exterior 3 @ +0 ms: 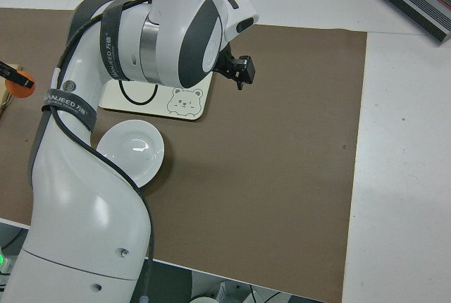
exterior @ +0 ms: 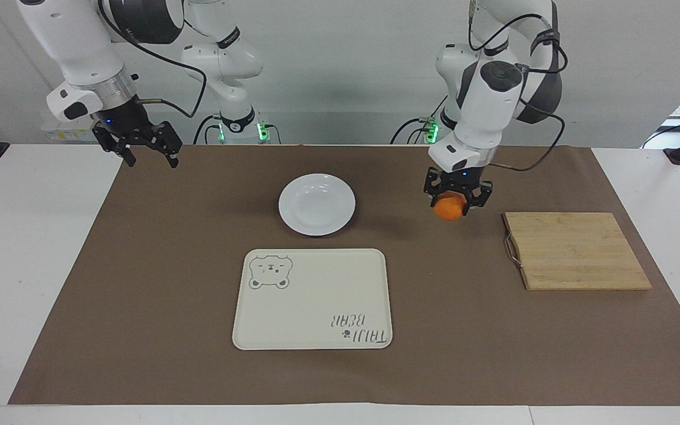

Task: Place orange and plate with both arms
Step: 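Carry the orange with the left gripper over the white plate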

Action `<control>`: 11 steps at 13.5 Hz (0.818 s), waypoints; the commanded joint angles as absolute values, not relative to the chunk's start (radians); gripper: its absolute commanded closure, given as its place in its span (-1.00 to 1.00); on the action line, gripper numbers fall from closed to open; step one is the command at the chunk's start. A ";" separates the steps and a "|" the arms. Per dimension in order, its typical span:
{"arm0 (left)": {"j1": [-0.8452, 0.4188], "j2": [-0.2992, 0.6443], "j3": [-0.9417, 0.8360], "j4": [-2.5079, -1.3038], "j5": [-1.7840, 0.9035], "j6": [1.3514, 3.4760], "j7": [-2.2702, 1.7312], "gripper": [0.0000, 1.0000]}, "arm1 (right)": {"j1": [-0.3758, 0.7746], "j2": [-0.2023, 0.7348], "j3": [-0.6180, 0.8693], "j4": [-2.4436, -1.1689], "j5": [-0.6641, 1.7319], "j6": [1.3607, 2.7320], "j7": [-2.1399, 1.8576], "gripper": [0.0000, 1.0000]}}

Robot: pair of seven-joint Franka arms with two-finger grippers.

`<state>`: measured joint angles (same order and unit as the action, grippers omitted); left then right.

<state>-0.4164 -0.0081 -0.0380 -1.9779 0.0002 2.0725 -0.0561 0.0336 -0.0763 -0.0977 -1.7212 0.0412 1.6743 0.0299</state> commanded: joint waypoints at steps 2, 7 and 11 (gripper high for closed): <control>-0.578 -0.031 -0.018 -2.002 -0.005 2.069 -0.214 1.00 | 0.032 -0.077 -0.095 -1.713 0.029 1.664 0.018 -1.00; -0.805 0.095 -0.018 -2.002 -0.005 2.290 -0.449 1.00 | 0.032 -0.077 -0.095 -1.713 0.029 1.664 0.018 -1.00; -0.886 0.184 -0.020 -1.994 -0.008 2.440 -0.506 1.00 | 0.032 -0.077 -0.095 -1.713 0.029 1.664 0.018 -1.00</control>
